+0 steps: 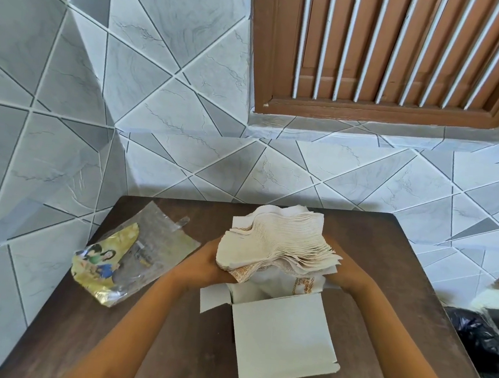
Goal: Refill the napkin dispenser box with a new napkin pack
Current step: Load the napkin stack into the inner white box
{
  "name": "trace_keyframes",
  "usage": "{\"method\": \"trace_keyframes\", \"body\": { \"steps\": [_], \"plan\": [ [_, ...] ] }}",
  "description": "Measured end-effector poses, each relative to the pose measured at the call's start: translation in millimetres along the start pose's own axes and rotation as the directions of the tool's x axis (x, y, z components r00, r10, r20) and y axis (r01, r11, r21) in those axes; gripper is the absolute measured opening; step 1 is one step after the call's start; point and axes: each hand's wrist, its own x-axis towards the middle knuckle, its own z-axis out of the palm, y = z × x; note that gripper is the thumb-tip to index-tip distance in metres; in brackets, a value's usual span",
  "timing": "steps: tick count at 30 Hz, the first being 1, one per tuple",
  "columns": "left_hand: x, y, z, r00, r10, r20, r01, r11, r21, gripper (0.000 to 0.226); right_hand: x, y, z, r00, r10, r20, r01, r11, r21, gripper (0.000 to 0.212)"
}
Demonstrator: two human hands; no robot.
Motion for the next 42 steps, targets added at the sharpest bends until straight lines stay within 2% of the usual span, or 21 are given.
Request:
{"method": "trace_keyframes", "body": {
  "steps": [2,4,5,8,12,14,17,20,26,28,31,34,36,38,40,42],
  "plan": [
    [-1,1,0,1.000,0.020,-0.010,-0.020,1.000,0.016,0.063,1,-3,-2,0.998,0.058,0.027,-0.058,0.998,-0.007,0.068],
    [-2,5,0,0.999,0.034,-0.010,-0.034,0.998,0.044,0.063,6,-3,-7,0.989,0.118,0.086,-0.117,0.993,-0.021,0.037],
    [-2,7,0,0.999,0.037,-0.002,-0.037,0.998,0.052,0.060,9,-4,-10,0.985,0.127,0.113,-0.123,0.992,-0.037,0.030],
    [-1,14,-3,0.998,0.004,0.067,-0.010,0.996,0.085,0.050,18,-3,-14,0.975,0.134,0.176,-0.115,0.987,-0.114,0.024],
    [-2,19,-7,0.991,-0.047,0.129,0.032,0.993,0.116,0.044,13,0,-11,0.977,0.160,0.143,-0.145,0.983,-0.115,0.026],
    [-2,18,-6,0.988,-0.055,0.146,0.035,0.989,0.141,0.049,9,1,-8,0.978,0.160,0.134,-0.147,0.984,-0.103,0.028],
    [2,19,-7,0.983,-0.070,0.168,0.034,0.977,0.211,0.064,13,4,-8,0.968,0.171,0.184,-0.143,0.978,-0.152,0.025],
    [2,21,-9,0.978,-0.108,0.177,0.059,0.963,0.264,0.062,17,2,-9,0.957,0.179,0.228,-0.140,0.975,-0.174,0.027],
    [-7,19,-2,0.984,-0.128,0.124,0.112,0.985,0.131,0.048,11,-5,-5,0.950,0.133,0.281,-0.097,0.986,-0.137,0.045],
    [-7,25,-2,0.977,-0.134,0.165,0.113,0.985,0.127,0.045,9,-8,-6,0.944,0.132,0.303,-0.096,0.987,-0.129,0.048],
    [-2,36,-5,0.958,-0.133,0.253,0.093,0.982,0.163,0.055,11,-13,-9,0.927,0.145,0.347,-0.098,0.984,-0.148,0.044],
    [0,43,-9,0.942,-0.165,0.291,0.098,0.968,0.231,0.050,15,-17,-9,0.916,0.159,0.369,-0.089,0.976,-0.201,0.042],
    [-1,44,-10,0.943,-0.166,0.290,0.098,0.967,0.236,0.051,15,-15,-9,0.926,0.154,0.344,-0.073,0.969,-0.235,0.036],
    [-3,44,-10,0.947,-0.169,0.274,0.110,0.969,0.219,0.049,11,-6,-8,0.962,0.117,0.245,-0.069,0.978,-0.197,0.018],
    [-4,40,-10,0.959,-0.163,0.233,0.123,0.977,0.176,0.045,4,6,-7,0.994,0.072,0.084,-0.059,0.988,-0.146,0.019],
    [-9,40,-10,0.982,-0.131,0.136,0.108,0.981,0.162,0.052,-2,15,-5,0.999,0.053,-0.005,-0.053,0.996,-0.074,0.020]
  ]
}}
